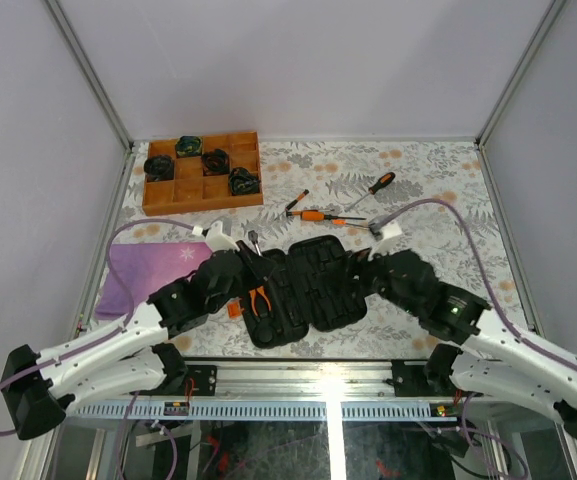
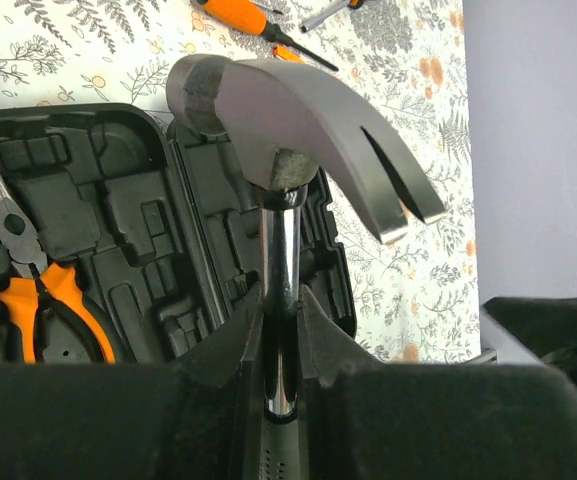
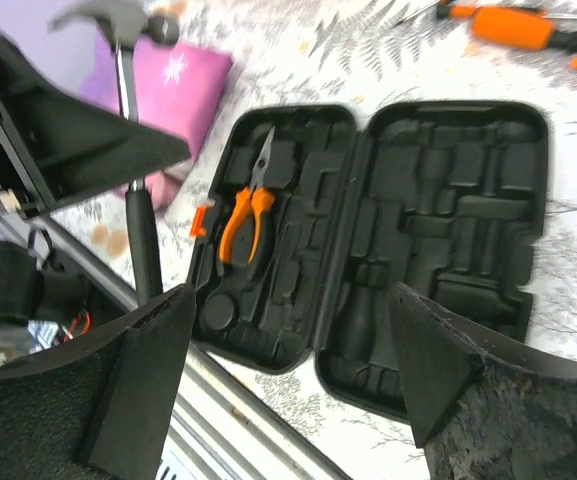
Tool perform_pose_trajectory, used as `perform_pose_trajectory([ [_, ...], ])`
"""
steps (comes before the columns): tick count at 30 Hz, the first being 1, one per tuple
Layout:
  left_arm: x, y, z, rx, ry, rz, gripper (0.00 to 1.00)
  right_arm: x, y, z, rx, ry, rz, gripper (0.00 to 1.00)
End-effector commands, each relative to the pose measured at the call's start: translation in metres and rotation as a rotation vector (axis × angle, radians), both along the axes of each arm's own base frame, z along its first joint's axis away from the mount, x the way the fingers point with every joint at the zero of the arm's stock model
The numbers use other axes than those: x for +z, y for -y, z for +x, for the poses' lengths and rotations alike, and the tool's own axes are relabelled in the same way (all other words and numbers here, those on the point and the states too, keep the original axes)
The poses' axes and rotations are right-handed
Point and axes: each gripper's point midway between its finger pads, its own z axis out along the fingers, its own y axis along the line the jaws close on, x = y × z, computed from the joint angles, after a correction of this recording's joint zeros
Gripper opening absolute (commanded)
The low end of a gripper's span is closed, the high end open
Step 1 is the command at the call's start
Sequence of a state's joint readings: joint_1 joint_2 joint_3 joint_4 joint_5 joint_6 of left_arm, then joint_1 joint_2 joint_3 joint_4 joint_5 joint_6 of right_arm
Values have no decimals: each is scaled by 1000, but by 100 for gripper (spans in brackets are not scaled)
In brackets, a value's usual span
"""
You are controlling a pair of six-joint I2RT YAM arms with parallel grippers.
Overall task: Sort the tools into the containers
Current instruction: Pick up the hammer at the center of the board.
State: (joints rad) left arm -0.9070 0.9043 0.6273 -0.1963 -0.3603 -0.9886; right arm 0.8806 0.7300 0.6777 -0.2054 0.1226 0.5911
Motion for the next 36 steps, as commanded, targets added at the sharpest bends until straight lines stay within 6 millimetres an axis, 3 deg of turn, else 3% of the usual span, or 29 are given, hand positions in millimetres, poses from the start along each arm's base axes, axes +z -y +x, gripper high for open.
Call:
perform_pose_trajectory([
  [1, 19, -16, 6, 68, 54, -26, 0, 24, -35, 9, -60, 130, -45, 84],
  [10, 17, -23, 1, 89, 18, -39, 0, 7, -123, -24, 121, 163, 3, 82],
  [16, 13, -25, 1, 103, 5, -43, 0, -8, -150, -29, 160, 181, -35, 81],
  [23, 12, -22, 0, 102, -8, -62, 0, -35, -166, -30, 157, 164, -89, 75],
  [29, 11, -21, -1, 100, -17, -69, 0, -59, -169, -26, 132, 141, -142, 55],
  [36, 15, -15, -7, 55, -22, -90, 0, -46, -166, -28, 96, 94, -73, 22],
])
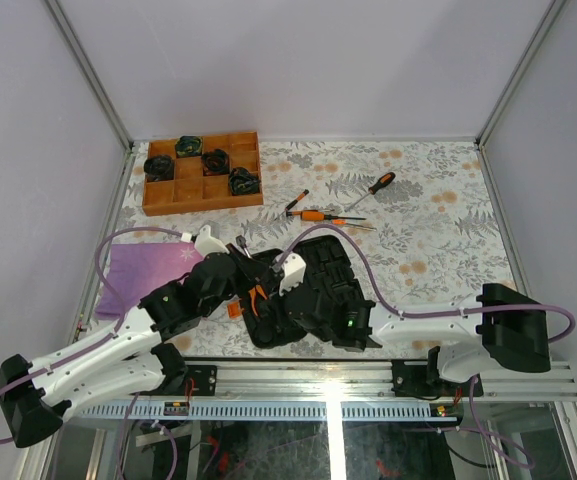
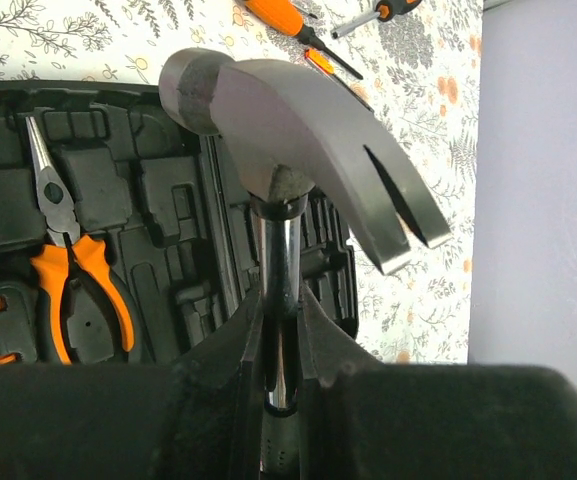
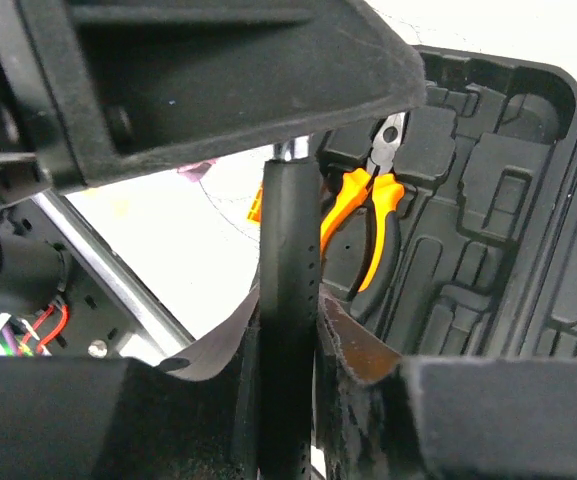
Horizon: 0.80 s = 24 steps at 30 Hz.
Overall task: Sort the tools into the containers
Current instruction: Pick up the hammer at the center of the board.
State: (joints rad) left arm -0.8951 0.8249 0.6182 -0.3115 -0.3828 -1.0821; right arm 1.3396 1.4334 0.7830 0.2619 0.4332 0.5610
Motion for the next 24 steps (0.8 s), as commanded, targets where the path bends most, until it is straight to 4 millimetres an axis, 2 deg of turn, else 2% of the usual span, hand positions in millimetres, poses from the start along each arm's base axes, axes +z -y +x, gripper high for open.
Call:
perform_pose_trajectory([
  [1, 18, 6, 0, -24, 39, -60, 0, 45, -4, 10, -85, 6, 138, 17],
  [3, 20, 7, -1, -36, 43, -69, 5, 51, -1, 10, -97, -6, 158, 6],
  [5, 22, 8, -3, -48, 53, -80, 14, 55, 3, 10, -114, -14, 169, 1],
  [13, 37, 9, -10, -98, 107, -120, 53, 80, 33, 18, -207, -28, 235, 0],
  [21, 55, 12, -22, -193, 181, -136, 71, 82, 80, 44, -335, -142, 373, 0],
  [24, 63, 12, -25, -211, 212, -145, 74, 90, 89, 43, -303, -157, 455, 0],
])
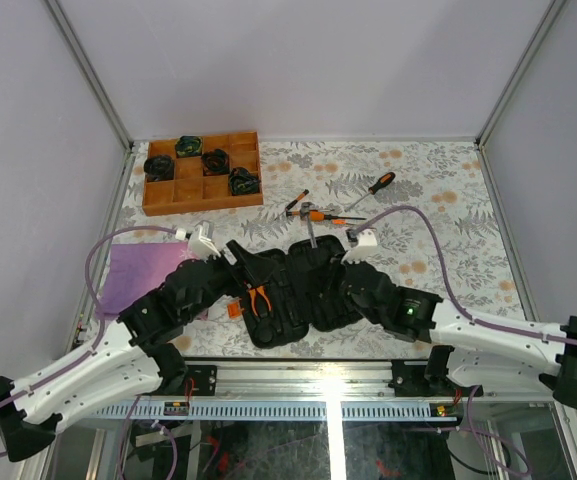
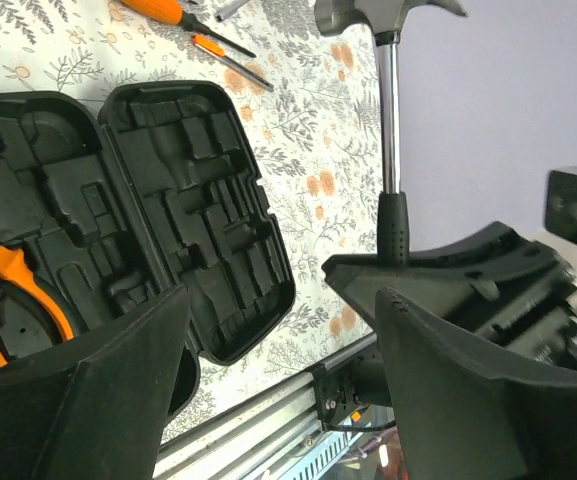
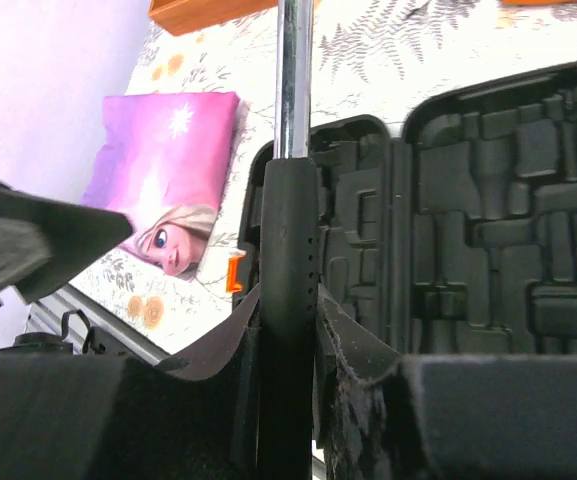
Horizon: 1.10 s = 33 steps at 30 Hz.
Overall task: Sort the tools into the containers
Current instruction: Pick up the hammer at the center of the board.
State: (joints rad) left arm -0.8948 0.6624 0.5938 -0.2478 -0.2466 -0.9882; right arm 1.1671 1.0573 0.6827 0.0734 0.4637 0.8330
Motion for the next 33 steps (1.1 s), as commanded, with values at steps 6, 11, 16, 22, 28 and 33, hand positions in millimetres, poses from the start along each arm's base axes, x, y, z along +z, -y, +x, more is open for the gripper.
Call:
perform_pose_trajectory([
  [6, 53, 7, -10, -100, 197, -116, 81, 67, 7, -16, 123, 53, 348, 0],
  [11, 95, 17, -15, -161, 305, -202, 84, 108, -1, -42, 286, 120, 496, 0],
  [16, 111, 29, -11, -180, 328, -238, 84, 133, -13, -61, 415, 145, 543, 0],
  [22, 141, 44, -7, -212, 385, -302, 84, 144, -20, -72, 490, 150, 591, 0],
  [28, 140, 46, 4, -173, 367, -280, 81, 146, -20, -79, 527, 142, 614, 0],
  [33, 144, 46, 3, -178, 372, -284, 64, 142, -19, -82, 531, 121, 671, 0],
])
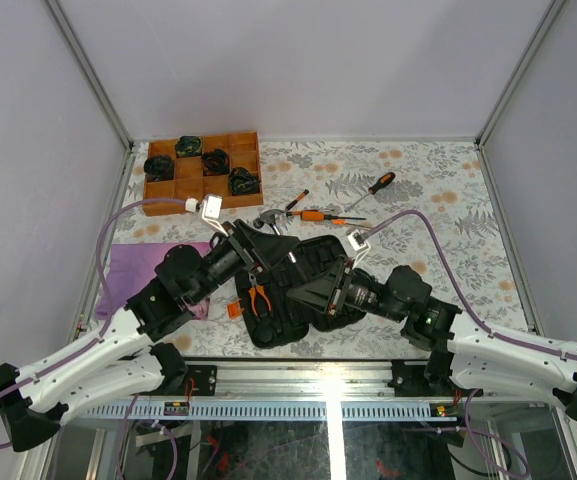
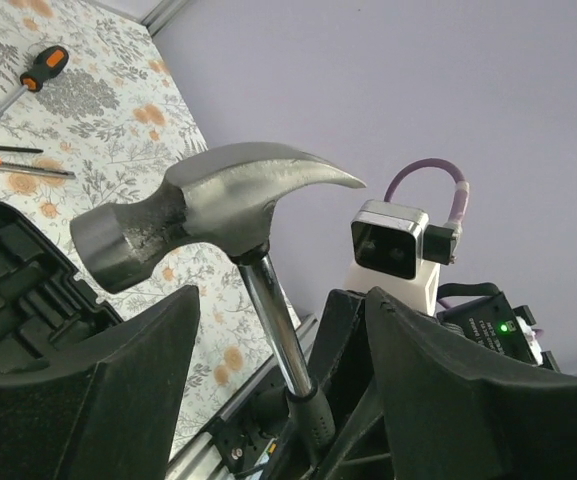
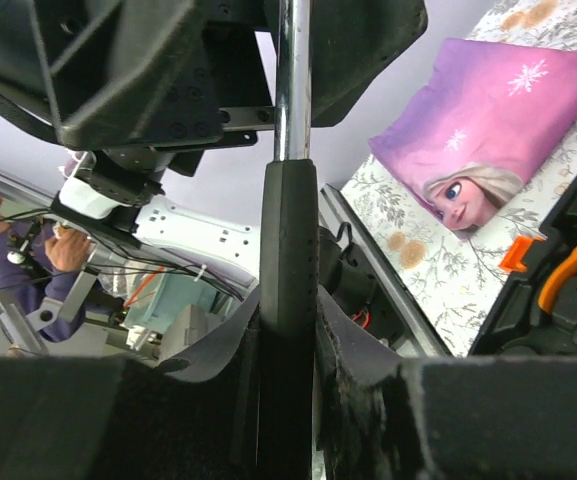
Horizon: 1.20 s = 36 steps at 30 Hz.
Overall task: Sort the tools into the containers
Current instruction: Pick up the hammer at the center of the board.
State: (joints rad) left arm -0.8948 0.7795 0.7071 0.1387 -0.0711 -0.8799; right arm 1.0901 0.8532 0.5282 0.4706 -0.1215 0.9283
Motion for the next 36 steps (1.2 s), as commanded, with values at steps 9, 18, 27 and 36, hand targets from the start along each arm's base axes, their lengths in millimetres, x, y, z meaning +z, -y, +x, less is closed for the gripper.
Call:
perform_pose_trajectory([
  [9, 25, 5, -1, -22, 57, -44, 22, 47, -2, -2, 21, 46, 194, 0],
  [18, 15, 3, 1, -9, 24, -5, 0, 37, 3, 11, -57, 56, 122, 21],
  [27, 8, 0, 4, 13, 1, 29, 0, 27, 8, 20, -112, 88, 23, 52],
  [36, -5, -8, 9, 60, -32, 86, 0, 21, 18, 33, -185, 158, -116, 68],
])
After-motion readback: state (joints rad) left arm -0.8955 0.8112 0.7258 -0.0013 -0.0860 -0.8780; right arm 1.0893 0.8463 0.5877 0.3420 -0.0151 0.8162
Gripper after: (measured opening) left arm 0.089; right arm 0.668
